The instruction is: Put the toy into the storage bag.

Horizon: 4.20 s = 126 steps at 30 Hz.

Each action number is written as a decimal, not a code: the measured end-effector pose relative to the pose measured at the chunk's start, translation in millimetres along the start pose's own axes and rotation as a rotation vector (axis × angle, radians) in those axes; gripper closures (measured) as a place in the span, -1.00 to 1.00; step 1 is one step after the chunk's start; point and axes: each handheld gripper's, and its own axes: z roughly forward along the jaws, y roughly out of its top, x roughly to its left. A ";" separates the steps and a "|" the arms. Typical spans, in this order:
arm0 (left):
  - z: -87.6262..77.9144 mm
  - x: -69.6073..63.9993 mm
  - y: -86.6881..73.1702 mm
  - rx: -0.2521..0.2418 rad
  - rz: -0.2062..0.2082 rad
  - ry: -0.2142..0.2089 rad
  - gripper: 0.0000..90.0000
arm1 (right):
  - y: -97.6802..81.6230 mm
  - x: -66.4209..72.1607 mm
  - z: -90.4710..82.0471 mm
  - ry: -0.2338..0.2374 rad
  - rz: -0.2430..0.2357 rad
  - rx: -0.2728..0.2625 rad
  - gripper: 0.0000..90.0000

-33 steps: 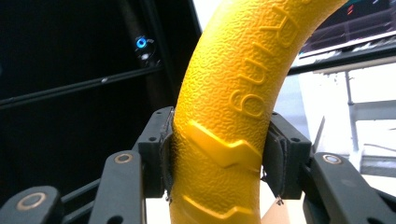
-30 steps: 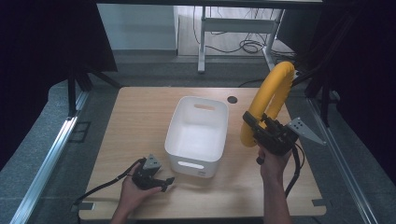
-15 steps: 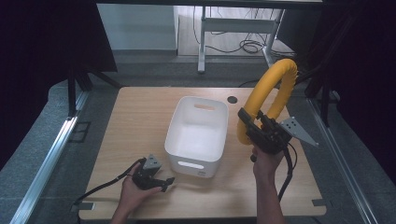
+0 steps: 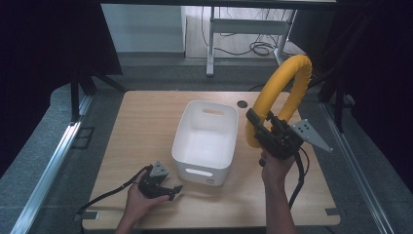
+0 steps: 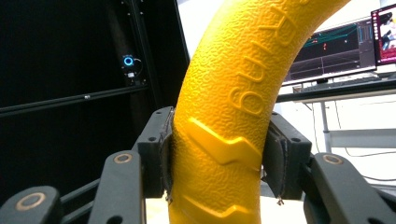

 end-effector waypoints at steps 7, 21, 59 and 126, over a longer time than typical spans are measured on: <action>-0.1 -0.2 -0.1 0.000 -0.004 0.001 -0.50 | 9.5 11.9 4.9 0.014 -0.011 -0.024 0.11; 0.1 0.3 -0.1 0.005 0.005 -0.003 -0.50 | 22.1 28.3 14.8 0.034 -0.027 -0.041 0.11; 0.7 0.6 -0.4 0.013 0.008 -0.007 -0.51 | 12.9 65.9 61.2 0.115 0.010 -0.022 0.10; 1.3 0.8 -0.7 0.025 0.012 -0.011 -0.52 | -62.0 111.3 94.2 0.151 0.104 0.059 0.10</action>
